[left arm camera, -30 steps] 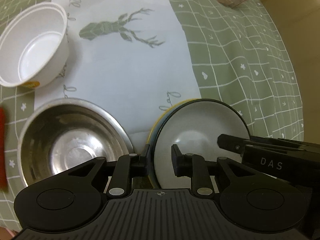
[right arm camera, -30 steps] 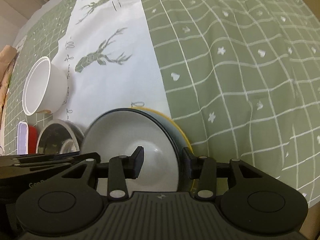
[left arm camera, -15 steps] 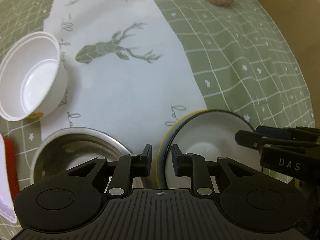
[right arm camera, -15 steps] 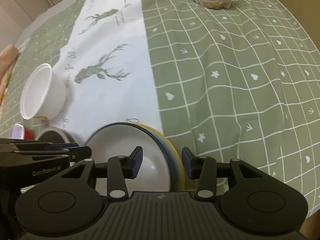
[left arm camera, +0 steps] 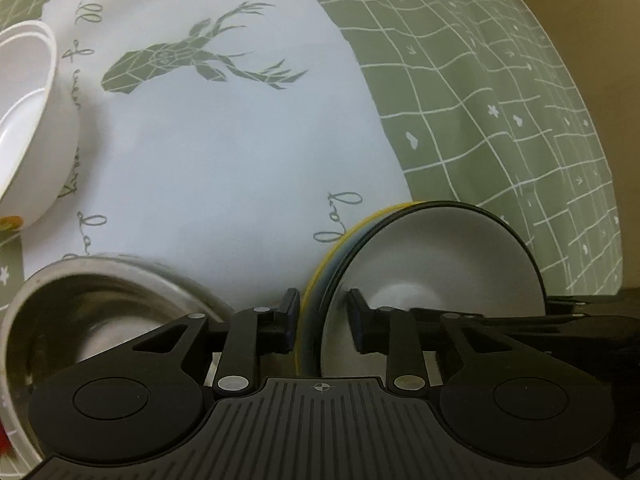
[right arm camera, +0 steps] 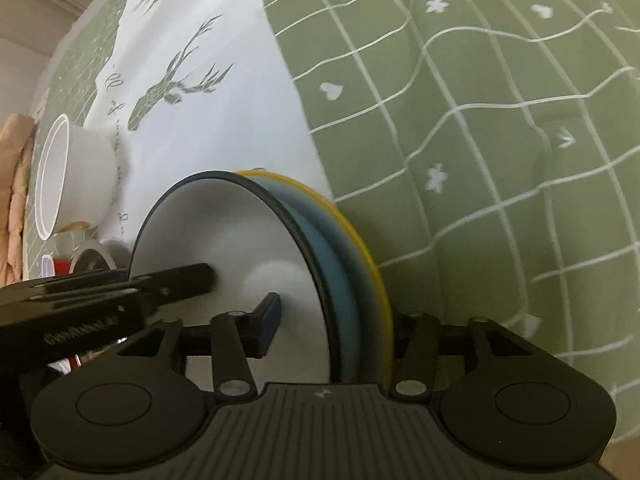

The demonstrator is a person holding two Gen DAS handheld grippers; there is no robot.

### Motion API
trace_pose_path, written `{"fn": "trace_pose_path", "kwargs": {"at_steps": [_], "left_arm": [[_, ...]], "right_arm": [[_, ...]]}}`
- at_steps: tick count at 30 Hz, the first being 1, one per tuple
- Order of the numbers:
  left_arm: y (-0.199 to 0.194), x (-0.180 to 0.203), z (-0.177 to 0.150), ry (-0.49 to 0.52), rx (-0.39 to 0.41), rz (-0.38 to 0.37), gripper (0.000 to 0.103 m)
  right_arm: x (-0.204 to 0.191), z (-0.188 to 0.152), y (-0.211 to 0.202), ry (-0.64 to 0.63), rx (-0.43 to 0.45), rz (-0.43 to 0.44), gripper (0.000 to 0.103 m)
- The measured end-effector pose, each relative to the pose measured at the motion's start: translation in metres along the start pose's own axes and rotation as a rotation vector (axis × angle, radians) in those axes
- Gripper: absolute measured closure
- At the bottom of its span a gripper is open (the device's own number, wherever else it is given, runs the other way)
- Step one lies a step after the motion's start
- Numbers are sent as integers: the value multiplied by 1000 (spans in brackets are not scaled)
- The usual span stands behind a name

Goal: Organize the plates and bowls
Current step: 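Lower the blue bowl onto the yellow-rimmed bowl with both grippers, then open both grippers and withdraw from the blue bowl rim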

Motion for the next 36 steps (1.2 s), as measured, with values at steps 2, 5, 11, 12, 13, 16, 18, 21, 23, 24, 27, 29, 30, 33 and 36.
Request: {"fn": "trace_pose_path", "kwargs": {"at_steps": [2, 5, 11, 12, 13, 16, 18, 21, 23, 24, 27, 29, 30, 33, 36], "left_arm": [[2, 2, 2, 7, 7, 4, 70], [4, 0, 7, -25, 1, -6, 67], [-2, -6, 13, -95, -33, -47, 66], [-4, -7, 13, -95, -26, -49, 66], [-5, -8, 14, -98, -21, -50, 66], [-5, -9, 14, -109, -19, -54, 66], [-3, -7, 15, -110, -10, -54, 67], [-5, -4, 17, -106, 6, -54, 70], [-6, -6, 20, -125, 1, -55, 73], [-7, -6, 21, -132, -1, -59, 74], [-15, -6, 25, -126, 12, -63, 76], [-22, -6, 28, -120, 19, -72, 76], [-26, -8, 30, -124, 22, -87, 76], [-42, -17, 35, -155, 35, -142, 78], [-68, -39, 43, -206, 99, -184, 79]], "right_arm": [[-1, 3, 1, -3, 0, 6, 50], [-3, 5, 0, -5, -1, 23, 50], [-12, 14, -7, -45, 34, 10, 49], [-12, 16, -9, -52, 45, 17, 49], [-14, 17, -11, -61, 60, 18, 49], [-17, 23, -12, -112, 80, -19, 49], [-12, 25, -6, -100, 68, -40, 50], [-5, 28, -7, -82, 77, -81, 50], [-4, 32, -15, -84, 104, -107, 50], [-4, 35, -20, -91, 119, -122, 50], [-8, 46, -37, -124, 163, -170, 50], [-16, 57, -49, -158, 198, -204, 50], [-22, 64, -55, -180, 218, -225, 50], [-44, 83, -64, -235, 257, -263, 50], [-72, 100, -66, -302, 293, -290, 50]]}}
Point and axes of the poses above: each gripper's, at about its wrist camera, not at the fingertips, and y roughly the way its jaws point, x to its right, z to its top, the point moved 8 cm from there along y, roughly the way its jaws point, and after that the axes turned 15 degrees about -y, right-handed, at the moved point
